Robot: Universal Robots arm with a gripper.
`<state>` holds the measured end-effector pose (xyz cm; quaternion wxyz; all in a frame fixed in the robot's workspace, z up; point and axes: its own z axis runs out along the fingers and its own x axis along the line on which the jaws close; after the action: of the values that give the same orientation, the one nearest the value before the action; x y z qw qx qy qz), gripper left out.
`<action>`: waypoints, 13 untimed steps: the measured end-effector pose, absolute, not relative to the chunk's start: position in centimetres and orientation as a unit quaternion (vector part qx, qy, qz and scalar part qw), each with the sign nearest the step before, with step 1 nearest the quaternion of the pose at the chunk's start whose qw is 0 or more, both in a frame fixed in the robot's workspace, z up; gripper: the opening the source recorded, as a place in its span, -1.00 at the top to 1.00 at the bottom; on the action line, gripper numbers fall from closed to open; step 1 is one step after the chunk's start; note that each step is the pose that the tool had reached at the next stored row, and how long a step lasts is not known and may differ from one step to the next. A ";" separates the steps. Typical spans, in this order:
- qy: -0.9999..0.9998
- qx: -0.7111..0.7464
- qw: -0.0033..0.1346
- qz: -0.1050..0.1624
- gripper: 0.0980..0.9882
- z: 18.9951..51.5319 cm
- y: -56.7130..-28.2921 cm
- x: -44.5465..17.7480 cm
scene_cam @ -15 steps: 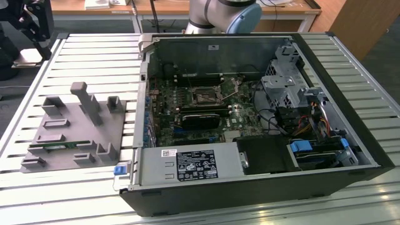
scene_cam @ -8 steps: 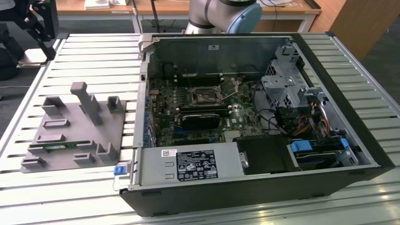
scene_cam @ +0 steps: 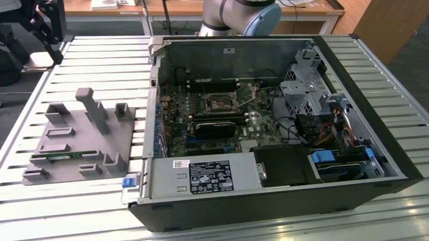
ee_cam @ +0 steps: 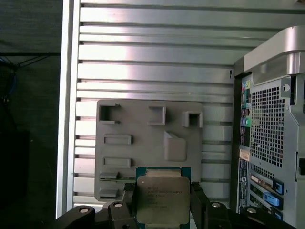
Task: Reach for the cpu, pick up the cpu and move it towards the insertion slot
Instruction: 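Pick up the cpu and move it towards the insertion slot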
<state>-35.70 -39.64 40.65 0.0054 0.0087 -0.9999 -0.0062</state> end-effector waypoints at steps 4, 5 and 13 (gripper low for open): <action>-1.000 0.009 0.005 -0.006 0.00 40.6 -39.6 -35.2; -1.000 0.009 0.005 -0.006 0.00 40.6 -39.6 -35.1; -1.000 0.009 0.005 -0.006 0.00 40.6 -39.6 -33.0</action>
<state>-32.97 -39.62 40.65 0.0054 0.0087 -0.9999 -0.0062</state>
